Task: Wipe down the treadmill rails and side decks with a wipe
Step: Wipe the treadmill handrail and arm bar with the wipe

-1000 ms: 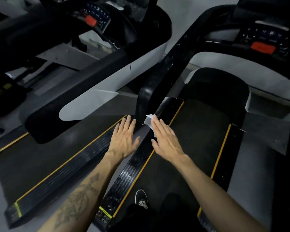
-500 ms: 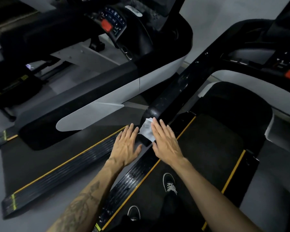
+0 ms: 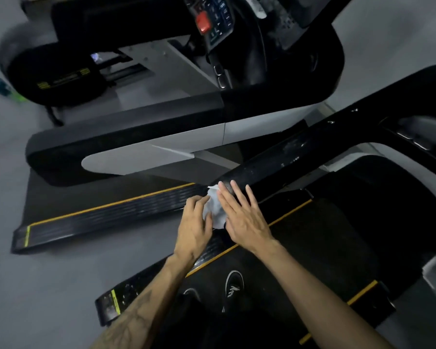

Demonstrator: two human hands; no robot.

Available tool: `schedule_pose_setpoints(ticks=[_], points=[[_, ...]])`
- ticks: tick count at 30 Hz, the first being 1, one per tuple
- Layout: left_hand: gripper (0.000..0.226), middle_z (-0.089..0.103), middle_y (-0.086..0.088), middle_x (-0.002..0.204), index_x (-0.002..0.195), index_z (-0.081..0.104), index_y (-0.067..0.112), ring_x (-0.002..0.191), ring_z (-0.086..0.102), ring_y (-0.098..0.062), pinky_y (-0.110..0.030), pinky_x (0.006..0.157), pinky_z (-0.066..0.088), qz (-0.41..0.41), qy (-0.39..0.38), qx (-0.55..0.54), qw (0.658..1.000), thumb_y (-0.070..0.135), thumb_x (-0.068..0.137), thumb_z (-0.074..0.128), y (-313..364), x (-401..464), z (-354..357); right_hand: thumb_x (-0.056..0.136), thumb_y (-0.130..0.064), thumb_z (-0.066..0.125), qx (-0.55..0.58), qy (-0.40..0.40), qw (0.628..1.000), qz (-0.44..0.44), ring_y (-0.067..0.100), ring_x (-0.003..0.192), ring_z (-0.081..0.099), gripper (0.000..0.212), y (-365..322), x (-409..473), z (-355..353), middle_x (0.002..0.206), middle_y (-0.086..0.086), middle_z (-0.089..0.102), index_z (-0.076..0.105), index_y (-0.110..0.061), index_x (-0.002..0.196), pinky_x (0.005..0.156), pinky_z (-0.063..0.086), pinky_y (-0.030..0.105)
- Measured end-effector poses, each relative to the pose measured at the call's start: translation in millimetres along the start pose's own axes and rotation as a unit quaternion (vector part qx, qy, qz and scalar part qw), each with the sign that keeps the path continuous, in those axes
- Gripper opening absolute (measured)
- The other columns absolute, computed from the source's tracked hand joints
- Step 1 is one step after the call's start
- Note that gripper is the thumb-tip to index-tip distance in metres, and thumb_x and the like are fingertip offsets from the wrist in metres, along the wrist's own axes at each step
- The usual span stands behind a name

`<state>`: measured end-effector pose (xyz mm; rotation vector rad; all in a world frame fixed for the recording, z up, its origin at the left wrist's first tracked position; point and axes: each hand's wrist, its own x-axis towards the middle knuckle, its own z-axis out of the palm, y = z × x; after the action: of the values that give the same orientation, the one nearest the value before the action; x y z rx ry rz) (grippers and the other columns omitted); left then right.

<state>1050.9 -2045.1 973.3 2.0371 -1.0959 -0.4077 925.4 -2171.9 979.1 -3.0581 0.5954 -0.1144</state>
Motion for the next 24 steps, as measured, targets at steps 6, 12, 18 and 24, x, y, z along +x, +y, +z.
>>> schedule_pose_setpoints(ticks=[6, 12, 18, 24], points=[[0.066, 0.031, 0.001, 0.166, 0.159, 0.033, 0.013, 0.152, 0.026, -0.003, -0.025, 0.124, 0.026, -0.09, -0.061, -0.136, 0.985, 0.046, 0.103, 0.046, -12, -9, 20, 0.094, -0.024, 0.059, 0.008, -0.012, 1.0, -0.013, 0.03, 0.159, 0.005, 0.078, -7, 9, 12, 0.173, 0.005, 0.008, 0.025, -0.009, 0.162, 0.125, 0.014, 0.06], [0.066, -0.001, 0.013, 0.172, 0.164, 0.015, 0.029, 0.154, 0.0, 0.006, -0.018, 0.123, 0.012, -0.114, -0.079, -0.223, 0.965, 0.036, 0.107, 0.046, -6, -19, 43, 0.093, -0.024, 0.046, 0.049, 0.018, 0.999, -0.008, 0.029, 0.159, 0.009, 0.072, -9, 8, 10, 0.171, 0.01, 0.014, 0.029, -0.005, 0.16, 0.125, 0.013, 0.06], [0.061, -0.013, 0.015, 0.17, 0.155, -0.001, 0.046, 0.153, -0.011, 0.006, -0.008, 0.119, 0.003, -0.13, -0.062, -0.266, 0.953, 0.039, 0.108, 0.038, -5, -10, 54, 0.094, -0.025, 0.039, 0.024, 0.04, 0.998, 0.037, 0.029, 0.159, 0.007, 0.075, 4, 9, 10, 0.172, 0.014, 0.01, 0.019, -0.003, 0.162, 0.128, 0.008, 0.055], [0.074, -0.005, 0.014, 0.17, 0.164, 0.0, 0.025, 0.157, -0.001, -0.003, 0.0, 0.112, 0.004, -0.218, -0.047, -0.281, 0.934, 0.049, 0.105, 0.037, -25, -11, 66, 0.081, -0.009, 0.045, 0.024, 0.039, 0.999, 0.024, 0.033, 0.159, 0.005, 0.085, -2, 3, 19, 0.172, 0.014, 0.006, 0.019, -0.002, 0.162, 0.128, 0.011, 0.053]])
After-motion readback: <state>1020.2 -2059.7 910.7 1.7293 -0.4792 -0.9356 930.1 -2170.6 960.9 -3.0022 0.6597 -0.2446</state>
